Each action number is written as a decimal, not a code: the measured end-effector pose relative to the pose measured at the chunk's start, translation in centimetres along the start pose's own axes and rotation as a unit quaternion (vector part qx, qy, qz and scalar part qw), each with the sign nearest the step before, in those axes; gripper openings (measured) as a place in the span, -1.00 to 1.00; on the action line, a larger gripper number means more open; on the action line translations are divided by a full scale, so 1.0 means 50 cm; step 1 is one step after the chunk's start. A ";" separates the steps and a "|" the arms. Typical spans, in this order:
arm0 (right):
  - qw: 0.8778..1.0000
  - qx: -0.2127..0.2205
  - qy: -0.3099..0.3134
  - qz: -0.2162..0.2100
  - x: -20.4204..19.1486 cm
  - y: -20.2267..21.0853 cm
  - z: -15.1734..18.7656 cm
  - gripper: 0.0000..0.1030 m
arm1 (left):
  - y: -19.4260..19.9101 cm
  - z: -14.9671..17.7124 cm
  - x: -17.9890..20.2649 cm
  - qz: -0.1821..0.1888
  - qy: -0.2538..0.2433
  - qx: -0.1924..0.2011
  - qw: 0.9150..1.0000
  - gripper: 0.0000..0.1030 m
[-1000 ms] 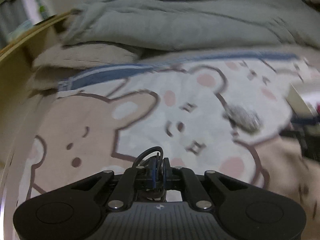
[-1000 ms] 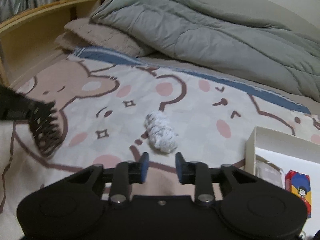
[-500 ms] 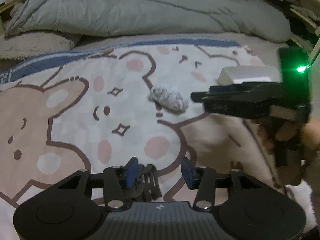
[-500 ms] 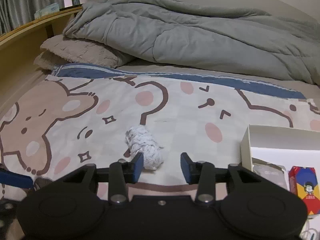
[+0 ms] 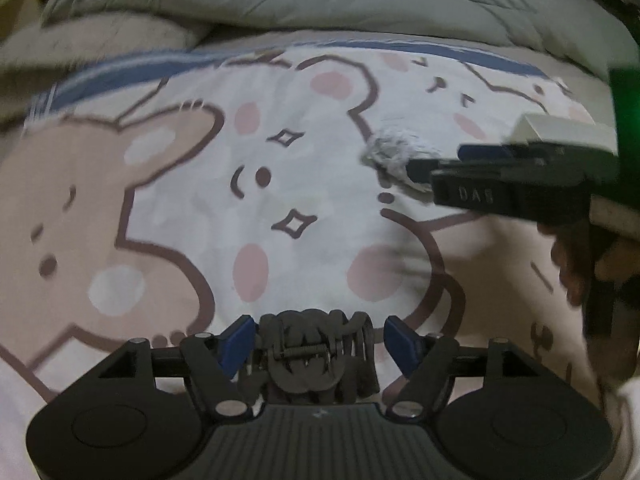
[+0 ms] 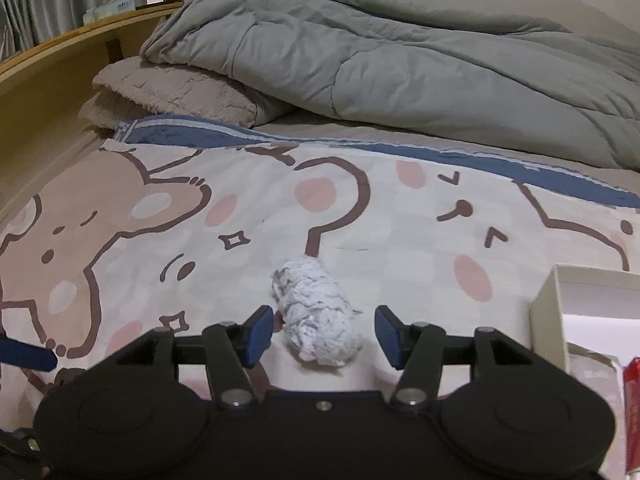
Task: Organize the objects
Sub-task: 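Lower the right tool onto the white tissue wad and close on it, then carry the tissue wad with the right tool while the left tool carries the hair clip to the box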
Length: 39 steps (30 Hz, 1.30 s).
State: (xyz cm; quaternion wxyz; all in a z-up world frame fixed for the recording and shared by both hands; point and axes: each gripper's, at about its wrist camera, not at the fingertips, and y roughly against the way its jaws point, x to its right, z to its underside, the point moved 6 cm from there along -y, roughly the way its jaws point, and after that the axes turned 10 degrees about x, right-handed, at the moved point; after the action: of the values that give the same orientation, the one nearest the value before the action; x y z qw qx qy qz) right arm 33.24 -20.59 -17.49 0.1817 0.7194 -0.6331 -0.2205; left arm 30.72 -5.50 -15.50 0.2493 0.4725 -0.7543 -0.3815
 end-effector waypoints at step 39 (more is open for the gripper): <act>0.984 -0.109 0.106 -0.091 -0.034 0.171 0.097 -0.25 | -0.007 0.015 -0.028 -0.035 0.074 -0.038 0.996 0.21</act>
State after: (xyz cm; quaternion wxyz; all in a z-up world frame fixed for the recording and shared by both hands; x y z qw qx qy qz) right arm 23.33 -19.96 -16.76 0.3044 0.7689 -0.5147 -0.2264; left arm 30.93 -4.09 -16.26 0.3088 0.5158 -0.7015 -0.3827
